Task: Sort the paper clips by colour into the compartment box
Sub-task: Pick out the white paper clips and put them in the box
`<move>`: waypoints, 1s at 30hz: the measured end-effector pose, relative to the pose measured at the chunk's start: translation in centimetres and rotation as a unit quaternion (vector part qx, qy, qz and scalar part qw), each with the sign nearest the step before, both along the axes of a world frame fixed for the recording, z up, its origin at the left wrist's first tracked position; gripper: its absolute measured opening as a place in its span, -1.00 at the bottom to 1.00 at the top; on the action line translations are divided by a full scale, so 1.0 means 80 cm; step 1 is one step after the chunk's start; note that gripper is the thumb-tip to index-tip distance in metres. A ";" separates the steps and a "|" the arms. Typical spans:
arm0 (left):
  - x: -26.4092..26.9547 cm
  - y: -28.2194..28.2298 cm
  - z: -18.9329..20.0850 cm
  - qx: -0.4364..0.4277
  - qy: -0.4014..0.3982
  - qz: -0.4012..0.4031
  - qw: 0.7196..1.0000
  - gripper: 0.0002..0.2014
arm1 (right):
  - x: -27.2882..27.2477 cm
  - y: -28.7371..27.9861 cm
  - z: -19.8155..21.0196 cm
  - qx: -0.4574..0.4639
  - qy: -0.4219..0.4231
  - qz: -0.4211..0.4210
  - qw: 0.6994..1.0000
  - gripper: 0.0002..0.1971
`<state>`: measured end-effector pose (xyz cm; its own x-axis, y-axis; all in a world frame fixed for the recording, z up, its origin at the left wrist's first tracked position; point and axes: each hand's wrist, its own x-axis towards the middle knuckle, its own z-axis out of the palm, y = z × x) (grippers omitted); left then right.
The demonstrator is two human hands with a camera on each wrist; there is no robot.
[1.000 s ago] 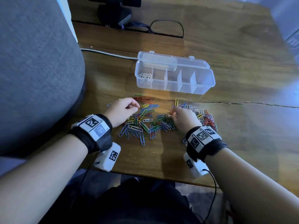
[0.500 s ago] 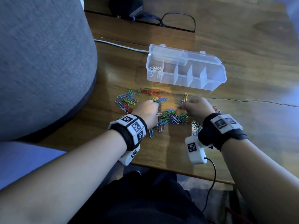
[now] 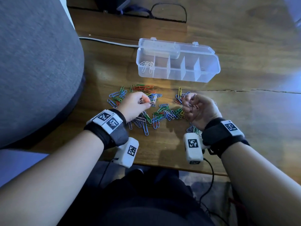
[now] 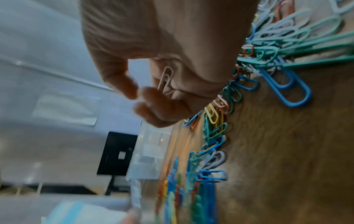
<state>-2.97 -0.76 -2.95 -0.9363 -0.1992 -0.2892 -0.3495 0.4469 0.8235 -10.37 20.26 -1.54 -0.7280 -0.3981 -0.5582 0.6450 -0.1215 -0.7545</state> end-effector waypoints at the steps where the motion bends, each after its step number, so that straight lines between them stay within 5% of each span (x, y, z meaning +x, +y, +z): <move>1: 0.001 0.000 -0.001 0.038 -0.011 0.013 0.999 -0.81 | 0.002 -0.002 -0.005 0.073 0.037 0.022 0.996 -0.85; 3: 0.005 0.002 -0.001 0.101 -0.042 0.038 0.993 -0.80 | 0.007 -0.006 -0.016 0.253 0.169 0.101 0.947 -0.79; 7: 0.010 0.003 0.000 0.203 -0.060 0.093 0.973 -0.74 | 0.020 -0.014 -0.027 0.469 0.370 0.258 0.760 -0.91; 11: 0.008 0.005 0.006 0.287 -0.061 0.150 0.944 -0.71 | 0.020 -0.019 -0.030 0.522 0.390 0.301 0.696 -0.83; 15: 0.006 0.006 0.014 0.414 -0.071 0.203 0.884 -0.72 | 0.019 -0.030 -0.024 0.569 0.405 0.341 0.629 -0.76; 19: 0.007 0.003 0.019 0.518 -0.087 0.244 0.815 -0.74 | 0.015 -0.041 -0.018 0.573 0.396 0.351 0.626 -0.75; 22: 0.008 0.001 0.021 0.542 -0.091 0.272 0.790 -0.75 | 0.017 -0.041 -0.016 0.552 0.399 0.345 0.646 -0.77; 27: 0.014 -0.006 0.015 0.537 -0.108 0.236 0.803 -0.71 | 0.026 -0.041 -0.016 0.586 0.401 0.345 0.613 -0.76; 30: 0.017 -0.006 0.014 0.526 -0.106 0.233 0.811 -0.71 | 0.015 -0.044 -0.024 0.575 0.387 0.332 0.640 -0.78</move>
